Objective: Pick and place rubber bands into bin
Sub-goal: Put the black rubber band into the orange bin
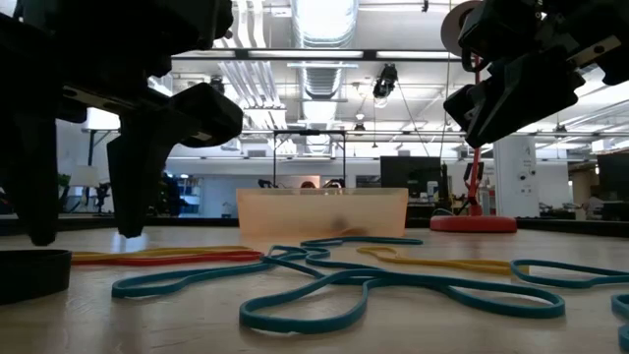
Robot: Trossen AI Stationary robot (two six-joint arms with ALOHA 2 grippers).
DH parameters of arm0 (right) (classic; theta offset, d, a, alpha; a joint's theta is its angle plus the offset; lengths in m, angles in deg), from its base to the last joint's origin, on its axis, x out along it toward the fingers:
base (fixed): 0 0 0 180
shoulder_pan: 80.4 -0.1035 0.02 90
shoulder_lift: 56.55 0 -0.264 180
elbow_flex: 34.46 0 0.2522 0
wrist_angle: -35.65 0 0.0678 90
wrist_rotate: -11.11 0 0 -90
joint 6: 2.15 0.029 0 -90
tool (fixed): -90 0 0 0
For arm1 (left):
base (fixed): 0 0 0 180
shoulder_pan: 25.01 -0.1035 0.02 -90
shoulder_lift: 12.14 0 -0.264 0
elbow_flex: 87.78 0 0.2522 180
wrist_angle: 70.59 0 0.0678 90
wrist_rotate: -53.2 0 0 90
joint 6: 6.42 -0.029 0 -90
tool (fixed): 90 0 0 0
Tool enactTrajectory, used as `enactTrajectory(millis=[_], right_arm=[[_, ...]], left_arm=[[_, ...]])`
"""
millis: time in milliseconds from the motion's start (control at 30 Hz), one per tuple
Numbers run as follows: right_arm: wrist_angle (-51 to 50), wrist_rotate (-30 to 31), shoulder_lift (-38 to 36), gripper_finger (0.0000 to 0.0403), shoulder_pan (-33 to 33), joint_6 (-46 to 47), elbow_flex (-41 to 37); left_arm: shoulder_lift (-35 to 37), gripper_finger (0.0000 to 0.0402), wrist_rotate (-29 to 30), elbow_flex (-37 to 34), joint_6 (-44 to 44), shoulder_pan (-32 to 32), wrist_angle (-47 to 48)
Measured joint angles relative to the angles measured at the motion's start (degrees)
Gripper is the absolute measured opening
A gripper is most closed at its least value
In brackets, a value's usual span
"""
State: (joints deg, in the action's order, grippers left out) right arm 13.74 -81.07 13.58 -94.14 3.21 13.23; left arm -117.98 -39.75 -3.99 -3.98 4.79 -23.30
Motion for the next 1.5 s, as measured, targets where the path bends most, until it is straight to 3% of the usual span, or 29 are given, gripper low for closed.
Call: enactTrajectory(millis=[500, 600, 800, 867, 1133, 1500], right_arm=[[0.05, 0.61, 0.0, 0.0068, -0.02, 0.03, -0.1], [0.17, 0.9, 0.0, 0.0068, 0.0, 0.03, -0.18], [0.17, 0.9, 0.02, 0.0068, -0.02, 0.02, -0.2], [0.17, 0.9, 0.02, 0.0068, -0.02, 0.03, -0.2], [0.17, 0.89, 0.02, 0.0068, -0.02, 0.04, -0.2], [0.2, 0.87, 0.07, 0.0068, 0.0, 0.04, -0.44]], left_arm=[[-2.91, 0.0152, -0.63, -0.89, 0.13, 0.02, -3.18], [-2.84, 0.0126, -0.86, -0.89, 0.15, 0.04, -3.15], [-2.69, 0.0025, -1.3, -1.24, 0.14, 0.11, -3.35], [-2.64, 0.0008, -1.33, -1.37, 0.15, 0.11, -3.41], [-1.38, 0.0, 0.53, -0.97, -0.29, -0.61, -2.44], [6.42, 0.0, 5.76, 2.52, -6.65, -3.69, -2.94]])
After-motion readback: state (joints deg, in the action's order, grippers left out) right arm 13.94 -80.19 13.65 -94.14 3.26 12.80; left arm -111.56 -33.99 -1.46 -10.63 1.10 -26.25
